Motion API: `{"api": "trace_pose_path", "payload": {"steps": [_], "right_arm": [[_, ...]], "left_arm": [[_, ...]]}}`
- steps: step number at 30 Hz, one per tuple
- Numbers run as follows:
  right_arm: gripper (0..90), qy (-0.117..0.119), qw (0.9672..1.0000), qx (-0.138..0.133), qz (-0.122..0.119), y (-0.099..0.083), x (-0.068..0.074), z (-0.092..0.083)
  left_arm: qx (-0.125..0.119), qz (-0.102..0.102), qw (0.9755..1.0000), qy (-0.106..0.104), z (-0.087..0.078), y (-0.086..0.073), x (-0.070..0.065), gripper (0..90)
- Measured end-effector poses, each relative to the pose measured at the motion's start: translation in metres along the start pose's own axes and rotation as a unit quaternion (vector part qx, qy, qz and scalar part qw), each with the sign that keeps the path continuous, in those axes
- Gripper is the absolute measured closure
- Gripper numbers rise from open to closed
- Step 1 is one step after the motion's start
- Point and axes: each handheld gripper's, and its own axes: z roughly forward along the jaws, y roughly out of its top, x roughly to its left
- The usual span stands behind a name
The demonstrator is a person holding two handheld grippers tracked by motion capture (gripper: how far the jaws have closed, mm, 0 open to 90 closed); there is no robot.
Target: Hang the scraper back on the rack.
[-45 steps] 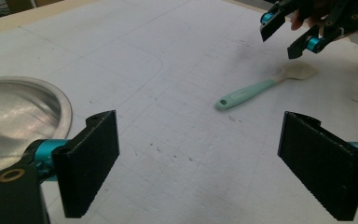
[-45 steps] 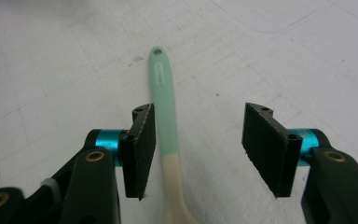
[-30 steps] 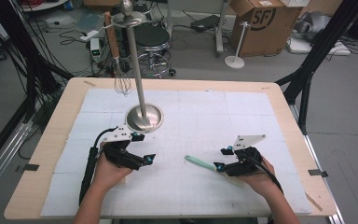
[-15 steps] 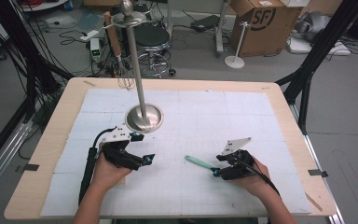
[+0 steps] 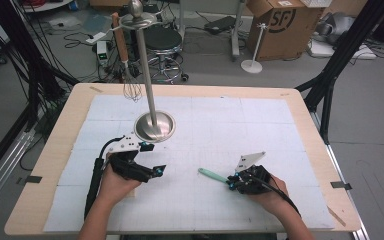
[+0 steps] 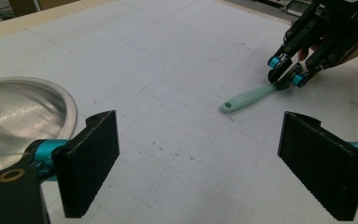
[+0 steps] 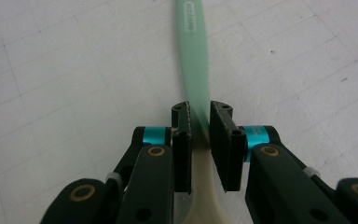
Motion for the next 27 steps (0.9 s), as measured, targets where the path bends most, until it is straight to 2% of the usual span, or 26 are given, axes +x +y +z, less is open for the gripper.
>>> {"api": "trace_pose_path", "payload": {"steps": [8, 11, 14, 16, 19, 22, 27], "right_arm": [[79.0, 0.010, 0.9998, 0.002, 0.016, -0.015, 0.001, -0.012], [78.7, 0.010, 0.9998, 0.007, 0.015, -0.017, 0.001, -0.014], [71.3, 0.014, 0.9997, 0.014, 0.015, -0.015, 0.001, -0.015], [70.4, 0.013, 0.9996, 0.021, 0.014, -0.012, 0.001, -0.015], [67.2, 0.003, 0.9989, 0.047, 0.001, -0.006, 0.001, -0.014], [58.0, -0.002, 0.9975, 0.071, 0.000, -0.002, 0.000, -0.013], [57.3, 0.002, 0.9945, 0.105, -0.001, 0.006, 0.000, -0.012]], "left_arm": [[0.001, 0.001, 1.0000, 0.000, 0.001, 0.000, 0.000, 13.1], [0.000, -0.001, 1.0000, 0.000, 0.001, 0.000, 0.001, 13.1], [0.000, -0.002, 1.0000, 0.000, 0.001, 0.000, 0.001, 13.1], [0.000, -0.002, 1.0000, 0.000, 0.001, 0.000, 0.001, 13.1], [-0.001, -0.003, 1.0000, 0.000, 0.001, 0.000, 0.001, 13.1], [-0.001, -0.002, 1.0000, 0.001, 0.000, 0.000, 0.001, 13.1], [-0.002, -0.002, 1.0000, 0.002, 0.000, 0.000, 0.002, 13.1]]}}
